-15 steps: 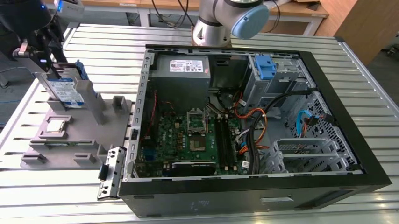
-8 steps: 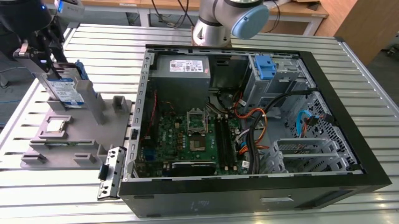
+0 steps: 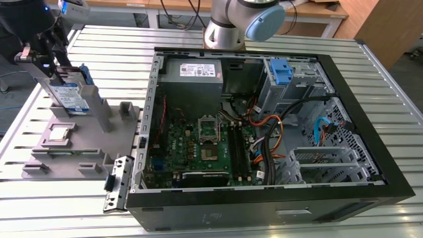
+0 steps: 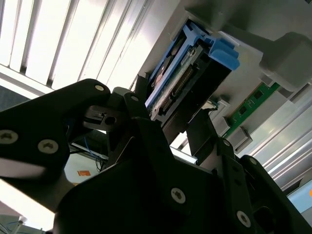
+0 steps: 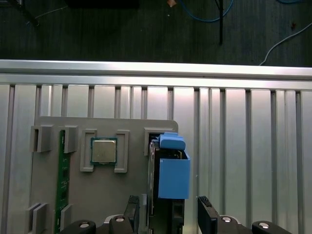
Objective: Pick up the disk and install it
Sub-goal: 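Pick up the disk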
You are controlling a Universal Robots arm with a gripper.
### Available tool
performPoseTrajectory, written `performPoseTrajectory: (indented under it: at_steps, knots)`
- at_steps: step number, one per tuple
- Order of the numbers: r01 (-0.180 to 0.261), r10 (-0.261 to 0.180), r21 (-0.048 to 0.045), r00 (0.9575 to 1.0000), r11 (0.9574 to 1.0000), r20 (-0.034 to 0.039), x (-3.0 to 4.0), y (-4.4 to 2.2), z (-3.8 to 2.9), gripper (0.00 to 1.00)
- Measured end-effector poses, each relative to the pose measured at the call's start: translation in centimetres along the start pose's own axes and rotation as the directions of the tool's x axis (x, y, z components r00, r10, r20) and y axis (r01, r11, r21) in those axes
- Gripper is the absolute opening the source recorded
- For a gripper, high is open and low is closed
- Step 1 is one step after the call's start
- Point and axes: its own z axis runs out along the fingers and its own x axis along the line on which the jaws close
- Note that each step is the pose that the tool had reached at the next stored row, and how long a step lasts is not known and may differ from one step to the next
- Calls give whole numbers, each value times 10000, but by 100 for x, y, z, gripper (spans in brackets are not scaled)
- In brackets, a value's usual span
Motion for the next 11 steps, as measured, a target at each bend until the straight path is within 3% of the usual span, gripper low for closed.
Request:
performPoseTrajectory:
  at_steps: [8,11]
  knots:
    - [0,0,0,10000,10000,0,0,-1,0,59]
    - [0,0,0,10000,10000,0,0,-2,0,51]
